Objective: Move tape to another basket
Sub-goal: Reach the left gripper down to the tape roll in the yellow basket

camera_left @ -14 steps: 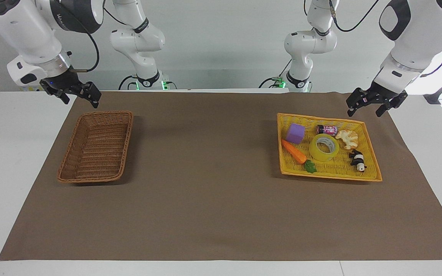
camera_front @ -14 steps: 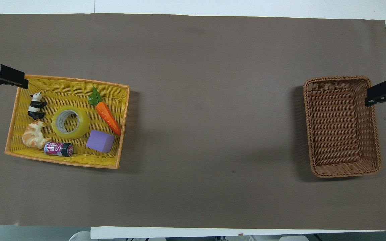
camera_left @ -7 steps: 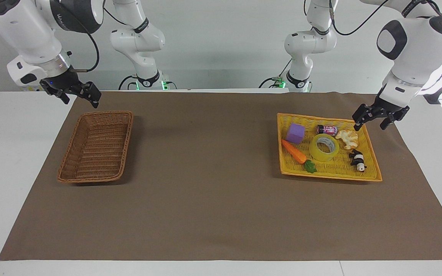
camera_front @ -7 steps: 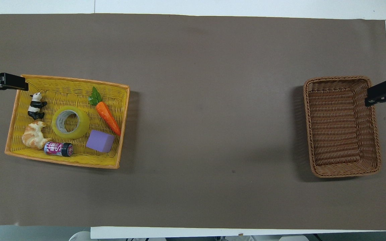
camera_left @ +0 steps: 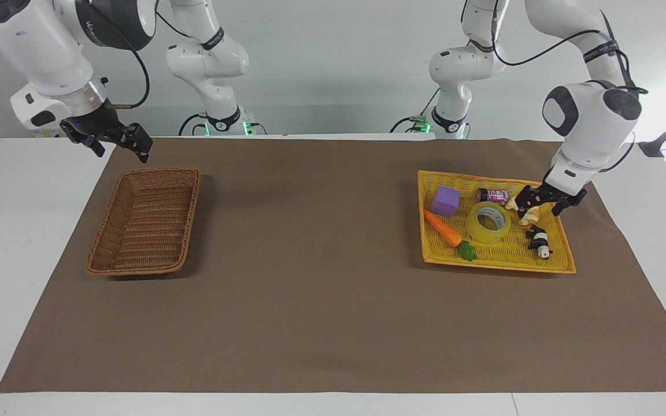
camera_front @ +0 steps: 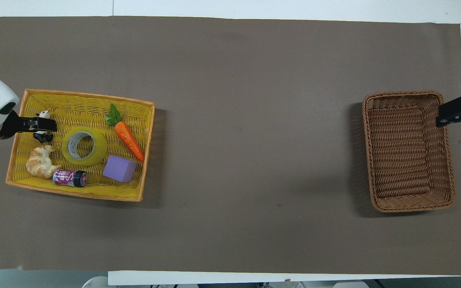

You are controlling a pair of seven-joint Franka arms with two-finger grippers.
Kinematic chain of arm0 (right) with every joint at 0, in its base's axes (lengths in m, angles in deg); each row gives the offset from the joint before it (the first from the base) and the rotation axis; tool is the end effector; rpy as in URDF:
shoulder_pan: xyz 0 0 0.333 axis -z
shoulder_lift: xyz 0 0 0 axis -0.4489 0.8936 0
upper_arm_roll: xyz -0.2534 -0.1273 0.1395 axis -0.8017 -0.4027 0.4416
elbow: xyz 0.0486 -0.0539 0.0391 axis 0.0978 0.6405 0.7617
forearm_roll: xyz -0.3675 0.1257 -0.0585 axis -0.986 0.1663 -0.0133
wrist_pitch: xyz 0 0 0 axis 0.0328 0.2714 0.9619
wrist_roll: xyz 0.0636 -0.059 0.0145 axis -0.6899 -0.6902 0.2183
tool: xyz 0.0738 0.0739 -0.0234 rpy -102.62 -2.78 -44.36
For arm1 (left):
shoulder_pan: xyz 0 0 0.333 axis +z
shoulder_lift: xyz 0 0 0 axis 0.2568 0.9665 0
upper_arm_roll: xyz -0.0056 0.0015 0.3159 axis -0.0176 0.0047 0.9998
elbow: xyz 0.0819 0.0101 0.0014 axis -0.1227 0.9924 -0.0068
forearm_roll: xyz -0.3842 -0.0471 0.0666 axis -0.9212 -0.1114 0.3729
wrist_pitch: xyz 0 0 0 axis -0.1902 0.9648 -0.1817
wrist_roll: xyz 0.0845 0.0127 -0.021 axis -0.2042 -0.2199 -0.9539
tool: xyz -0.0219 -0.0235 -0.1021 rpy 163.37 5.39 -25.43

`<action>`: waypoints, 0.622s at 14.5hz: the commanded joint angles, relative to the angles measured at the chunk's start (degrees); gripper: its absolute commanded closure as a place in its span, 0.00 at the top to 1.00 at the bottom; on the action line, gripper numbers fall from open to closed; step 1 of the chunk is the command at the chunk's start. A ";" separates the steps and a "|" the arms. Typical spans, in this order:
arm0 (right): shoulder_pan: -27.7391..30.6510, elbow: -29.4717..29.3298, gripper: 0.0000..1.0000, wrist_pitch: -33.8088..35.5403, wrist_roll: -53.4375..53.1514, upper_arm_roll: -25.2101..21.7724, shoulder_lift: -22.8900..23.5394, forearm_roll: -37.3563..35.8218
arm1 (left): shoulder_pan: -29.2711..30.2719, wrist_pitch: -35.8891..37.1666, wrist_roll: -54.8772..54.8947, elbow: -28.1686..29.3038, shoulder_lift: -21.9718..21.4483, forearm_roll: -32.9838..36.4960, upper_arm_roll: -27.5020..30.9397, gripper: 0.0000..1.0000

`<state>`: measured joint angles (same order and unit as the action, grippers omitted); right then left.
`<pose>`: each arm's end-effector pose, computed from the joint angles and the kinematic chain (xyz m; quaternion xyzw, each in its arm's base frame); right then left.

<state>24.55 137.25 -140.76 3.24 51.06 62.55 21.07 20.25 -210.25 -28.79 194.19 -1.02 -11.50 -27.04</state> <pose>0.5339 -0.0536 0.6040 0.9950 -0.0750 -0.0604 0.0282 0.5273 0.0018 0.3976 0.9986 -0.0443 0.0305 0.0012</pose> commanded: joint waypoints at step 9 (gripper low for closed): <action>0.27 1.73 1.00 -0.44 1.07 0.36 -1.48 -0.68 | -1.68 -6.69 -0.08 7.78 0.31 0.36 0.27 0.91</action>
<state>24.55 137.25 -140.76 3.24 51.06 62.55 21.08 19.46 -214.12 -28.79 200.48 -0.35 -11.50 -27.19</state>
